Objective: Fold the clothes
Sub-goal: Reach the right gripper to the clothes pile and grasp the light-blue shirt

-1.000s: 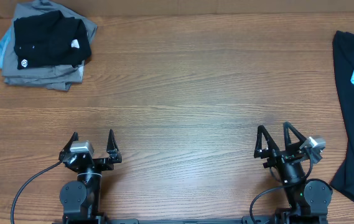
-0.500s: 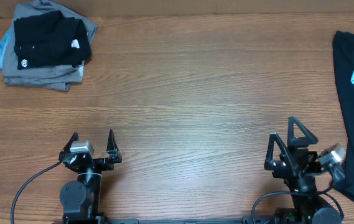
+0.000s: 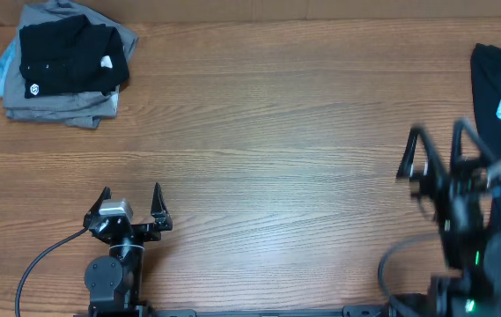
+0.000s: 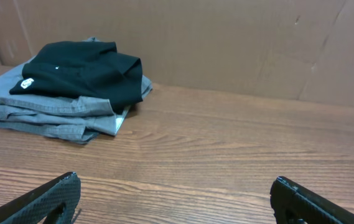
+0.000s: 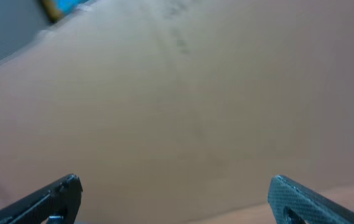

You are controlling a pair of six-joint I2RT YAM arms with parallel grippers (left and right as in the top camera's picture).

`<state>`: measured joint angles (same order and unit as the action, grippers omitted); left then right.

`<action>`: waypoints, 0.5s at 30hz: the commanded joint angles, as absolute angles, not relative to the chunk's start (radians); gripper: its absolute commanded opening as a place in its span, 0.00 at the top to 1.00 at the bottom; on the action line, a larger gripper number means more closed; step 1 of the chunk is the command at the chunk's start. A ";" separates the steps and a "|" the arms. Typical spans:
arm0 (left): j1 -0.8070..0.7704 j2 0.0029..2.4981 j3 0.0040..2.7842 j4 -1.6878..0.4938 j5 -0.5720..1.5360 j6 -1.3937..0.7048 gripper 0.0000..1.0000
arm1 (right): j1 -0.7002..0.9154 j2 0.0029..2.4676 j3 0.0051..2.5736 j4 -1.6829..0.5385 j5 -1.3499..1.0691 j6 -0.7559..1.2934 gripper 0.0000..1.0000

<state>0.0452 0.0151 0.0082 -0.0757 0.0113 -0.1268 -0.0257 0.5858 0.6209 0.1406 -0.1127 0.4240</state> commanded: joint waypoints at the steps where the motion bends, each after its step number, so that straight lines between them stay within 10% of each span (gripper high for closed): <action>1: 0.035 0.011 0.005 -0.077 0.001 -0.112 0.00 | -0.030 0.811 0.803 0.087 0.040 0.307 0.00; 15: 0.035 0.011 0.005 -0.078 0.001 -0.112 0.00 | -0.282 1.831 2.137 -0.978 0.142 0.179 0.00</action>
